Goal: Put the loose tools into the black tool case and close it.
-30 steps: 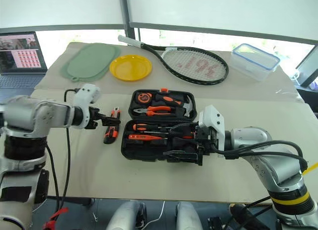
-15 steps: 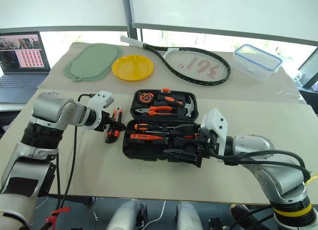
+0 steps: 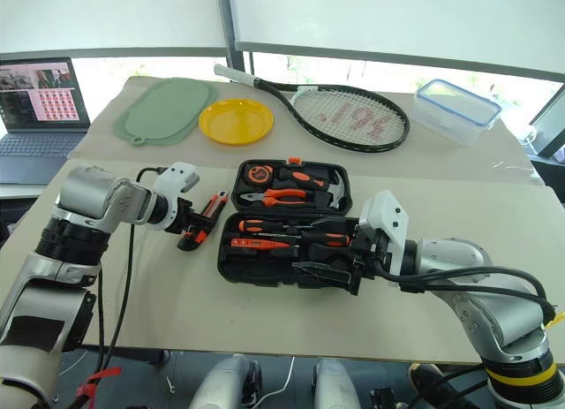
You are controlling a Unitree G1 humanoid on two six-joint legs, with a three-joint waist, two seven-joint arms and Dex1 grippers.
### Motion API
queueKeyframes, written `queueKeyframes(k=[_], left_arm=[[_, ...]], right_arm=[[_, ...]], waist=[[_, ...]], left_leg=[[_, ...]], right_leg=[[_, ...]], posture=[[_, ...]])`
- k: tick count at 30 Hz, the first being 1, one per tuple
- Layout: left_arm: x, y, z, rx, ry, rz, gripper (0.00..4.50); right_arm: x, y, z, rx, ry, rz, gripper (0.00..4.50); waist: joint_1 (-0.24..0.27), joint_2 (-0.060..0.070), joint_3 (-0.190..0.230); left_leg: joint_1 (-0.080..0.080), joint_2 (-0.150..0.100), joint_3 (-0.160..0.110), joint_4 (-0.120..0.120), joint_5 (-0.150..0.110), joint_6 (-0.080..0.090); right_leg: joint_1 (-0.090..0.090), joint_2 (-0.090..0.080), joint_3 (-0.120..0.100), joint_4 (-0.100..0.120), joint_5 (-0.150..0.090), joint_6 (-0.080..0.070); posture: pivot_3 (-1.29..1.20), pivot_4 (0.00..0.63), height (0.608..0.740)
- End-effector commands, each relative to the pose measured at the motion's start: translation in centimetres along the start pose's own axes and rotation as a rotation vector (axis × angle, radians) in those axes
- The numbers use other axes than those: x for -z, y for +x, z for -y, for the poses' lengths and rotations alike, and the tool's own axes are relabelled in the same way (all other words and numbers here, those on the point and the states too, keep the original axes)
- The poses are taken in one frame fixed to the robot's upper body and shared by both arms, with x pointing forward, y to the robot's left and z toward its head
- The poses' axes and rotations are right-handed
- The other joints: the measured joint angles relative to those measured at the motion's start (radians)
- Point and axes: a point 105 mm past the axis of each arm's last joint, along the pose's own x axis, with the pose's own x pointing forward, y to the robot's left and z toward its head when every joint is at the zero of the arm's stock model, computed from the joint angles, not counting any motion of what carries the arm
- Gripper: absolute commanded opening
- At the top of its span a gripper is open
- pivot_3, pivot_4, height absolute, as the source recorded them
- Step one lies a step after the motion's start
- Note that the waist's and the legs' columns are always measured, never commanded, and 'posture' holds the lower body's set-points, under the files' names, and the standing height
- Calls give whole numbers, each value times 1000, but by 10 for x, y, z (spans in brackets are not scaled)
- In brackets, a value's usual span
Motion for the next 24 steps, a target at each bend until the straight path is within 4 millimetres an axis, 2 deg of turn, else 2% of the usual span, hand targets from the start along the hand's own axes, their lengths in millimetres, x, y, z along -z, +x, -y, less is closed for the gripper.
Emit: queueKeyframes(k=[1,3,5,7,11,14,16,18,20,22,24], left_arm=[[1,-12,-32,-95,52,52,1634],[-21,-28,-30,-50,155,185,1628],[-46,-48,-17,54,224,318,1626],[-62,-66,4,182,352,398,1626],[-58,-79,48,394,667,393,1626],[-44,-84,88,603,894,363,1626],[-36,-76,113,710,991,303,1626],[-29,-69,129,784,1050,244,1626],[-24,-60,137,805,1082,186,1626],[-26,-42,142,754,1095,155,1626],[-25,-33,147,757,1084,112,1626]], right_arm=[[-9,-6,-2,-9,-30,5,4500],[-8,-10,-4,-20,-6,-6,4500],[-8,-15,-7,-50,42,-11,4500],[-9,-19,-10,-60,44,-16,4500],[-4,-25,-8,-12,25,-53,4500],[1,-29,-11,11,8,-80,4500],[2,-31,-6,79,8,-76,4500],[3,-33,-5,111,19,-71,4500],[5,-34,-9,111,27,-75,4500],[6,-34,-13,121,32,-78,4500],[6,-36,-13,145,33,-76,4500]], waist=[[-6,0,0],[-11,0,0],[-8,-1,1],[2,-2,1],[11,-2,1],[13,-2,1],[13,-2,1],[13,-2,1],[12,-2,1],[11,-2,1],[11,-2,1]], left_leg=[[0,0,0,0,0,0],[0,1,1,-1,0,-1],[-2,1,0,-2,1,-1],[-4,2,0,-2,1,-1],[-6,0,1,-1,-1,2],[-6,0,1,0,-2,3],[-6,0,2,0,-2,3],[-5,-1,2,1,-2,3],[-6,-1,1,3,-2,3],[-6,-1,1,2,-2,3],[-6,-1,1,2,-2,3]], right_leg=[[0,0,0,0,0,0],[-1,1,0,0,0,-2],[-3,1,0,0,0,-2],[-4,1,-1,-1,0,-2],[-2,-2,-3,-5,-1,0],[-2,-2,-3,-6,-1,1],[-2,-1,-2,-5,-1,1],[-1,-1,-2,-4,-1,1],[-2,0,-2,-4,-1,1],[-2,0,-1,-3,-1,1],[-2,0,-1,-3,-1,1]], posture=[[0,150,738],[0,150,738],[0,150,738],[0,150,738],[0,150,738],[0,150,738],[0,150,738],[0,150,738],[0,150,738],[0,150,738],[0,150,738]])
